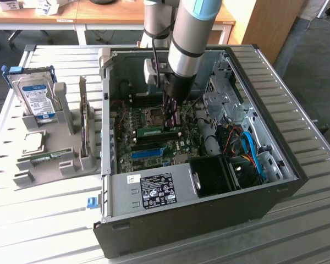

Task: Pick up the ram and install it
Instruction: 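Insert the ram into the slot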

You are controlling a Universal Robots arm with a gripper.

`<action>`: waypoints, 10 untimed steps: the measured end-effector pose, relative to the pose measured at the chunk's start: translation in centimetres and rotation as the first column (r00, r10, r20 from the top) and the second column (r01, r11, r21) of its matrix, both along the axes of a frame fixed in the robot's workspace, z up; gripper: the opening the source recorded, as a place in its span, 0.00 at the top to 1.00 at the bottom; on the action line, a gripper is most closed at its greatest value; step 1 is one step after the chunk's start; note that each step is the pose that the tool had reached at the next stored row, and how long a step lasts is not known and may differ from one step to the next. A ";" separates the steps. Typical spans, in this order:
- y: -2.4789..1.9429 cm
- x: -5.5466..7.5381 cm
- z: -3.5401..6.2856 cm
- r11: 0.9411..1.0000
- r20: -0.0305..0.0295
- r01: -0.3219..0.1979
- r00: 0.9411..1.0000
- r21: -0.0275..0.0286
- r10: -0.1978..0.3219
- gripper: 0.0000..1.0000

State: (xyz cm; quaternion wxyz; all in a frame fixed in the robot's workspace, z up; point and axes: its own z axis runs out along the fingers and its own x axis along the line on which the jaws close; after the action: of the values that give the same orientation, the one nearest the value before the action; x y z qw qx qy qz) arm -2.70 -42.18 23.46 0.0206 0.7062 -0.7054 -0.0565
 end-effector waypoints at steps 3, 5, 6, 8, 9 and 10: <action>0.00 0.0 -0.23 1.000 0.000 0.000 1.000 0.000 0.000 0.88; 0.00 0.0 -0.32 1.000 0.000 0.000 1.000 0.000 0.000 0.88; -0.01 0.0 -0.31 1.000 0.000 0.000 1.000 0.000 0.000 0.88; 0.01 0.0 -0.38 1.000 0.000 0.000 1.000 0.000 0.000 0.88; 0.01 0.0 -0.46 1.000 0.000 0.000 1.000 0.000 0.000 0.88; 0.00 0.0 -0.55 1.000 0.000 0.000 1.000 0.000 0.000 0.88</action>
State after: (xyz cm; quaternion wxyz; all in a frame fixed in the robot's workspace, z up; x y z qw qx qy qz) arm -2.70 -42.18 22.90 0.0205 0.7062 -0.7054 -0.0565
